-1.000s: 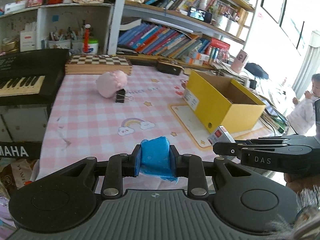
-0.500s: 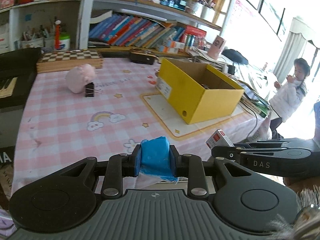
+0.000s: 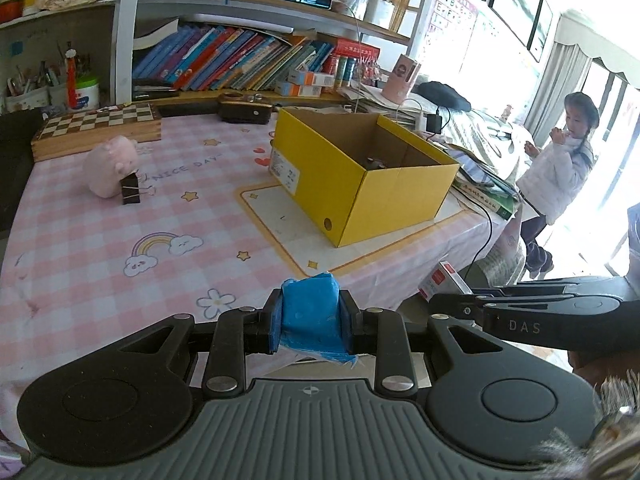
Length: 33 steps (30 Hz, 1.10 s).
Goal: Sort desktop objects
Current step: 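Carry the eraser with the left tool while the right carries the medicine box to the box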
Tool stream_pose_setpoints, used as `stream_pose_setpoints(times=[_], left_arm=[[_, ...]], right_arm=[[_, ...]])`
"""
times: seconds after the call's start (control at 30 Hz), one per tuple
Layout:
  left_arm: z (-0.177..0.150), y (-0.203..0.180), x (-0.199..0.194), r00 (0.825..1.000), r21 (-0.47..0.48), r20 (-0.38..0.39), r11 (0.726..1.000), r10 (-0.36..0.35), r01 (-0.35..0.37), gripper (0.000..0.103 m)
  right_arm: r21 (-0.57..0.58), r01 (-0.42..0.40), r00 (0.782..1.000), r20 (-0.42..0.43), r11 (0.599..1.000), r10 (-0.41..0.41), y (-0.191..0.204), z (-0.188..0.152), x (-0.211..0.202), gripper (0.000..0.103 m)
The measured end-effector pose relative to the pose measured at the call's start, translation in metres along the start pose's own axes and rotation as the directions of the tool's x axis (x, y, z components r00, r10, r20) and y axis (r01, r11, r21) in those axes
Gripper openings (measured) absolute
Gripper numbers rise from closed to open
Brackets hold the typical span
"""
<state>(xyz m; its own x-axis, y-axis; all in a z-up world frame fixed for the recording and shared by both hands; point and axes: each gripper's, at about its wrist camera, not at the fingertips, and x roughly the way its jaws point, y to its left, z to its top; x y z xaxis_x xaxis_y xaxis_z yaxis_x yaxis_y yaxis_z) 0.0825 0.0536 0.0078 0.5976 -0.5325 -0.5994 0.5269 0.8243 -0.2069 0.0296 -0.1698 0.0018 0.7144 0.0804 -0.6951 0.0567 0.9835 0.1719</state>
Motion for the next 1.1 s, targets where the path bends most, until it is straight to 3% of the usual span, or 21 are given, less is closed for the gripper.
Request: stream_pose_setpoints(times=[0.8, 1.1], left_arm=[[0.051, -0.085, 0.079, 0.996, 0.098, -0.034, 0.991, -0.084, 0.087, 0.025], [0.079, -0.116, 0.115, 0.995, 0.111, -0.006, 0.988, -0.102, 0.102, 0.025]], right_arm=[[0.092, 0.063, 0.998, 0.022, 0.994, -0.066, -0.107, 0.032, 0.003, 0.014], [0.090, 0.072, 0.996, 0.040, 0.993, -0.076, -0.148, 0.056, 0.011, 0.014]])
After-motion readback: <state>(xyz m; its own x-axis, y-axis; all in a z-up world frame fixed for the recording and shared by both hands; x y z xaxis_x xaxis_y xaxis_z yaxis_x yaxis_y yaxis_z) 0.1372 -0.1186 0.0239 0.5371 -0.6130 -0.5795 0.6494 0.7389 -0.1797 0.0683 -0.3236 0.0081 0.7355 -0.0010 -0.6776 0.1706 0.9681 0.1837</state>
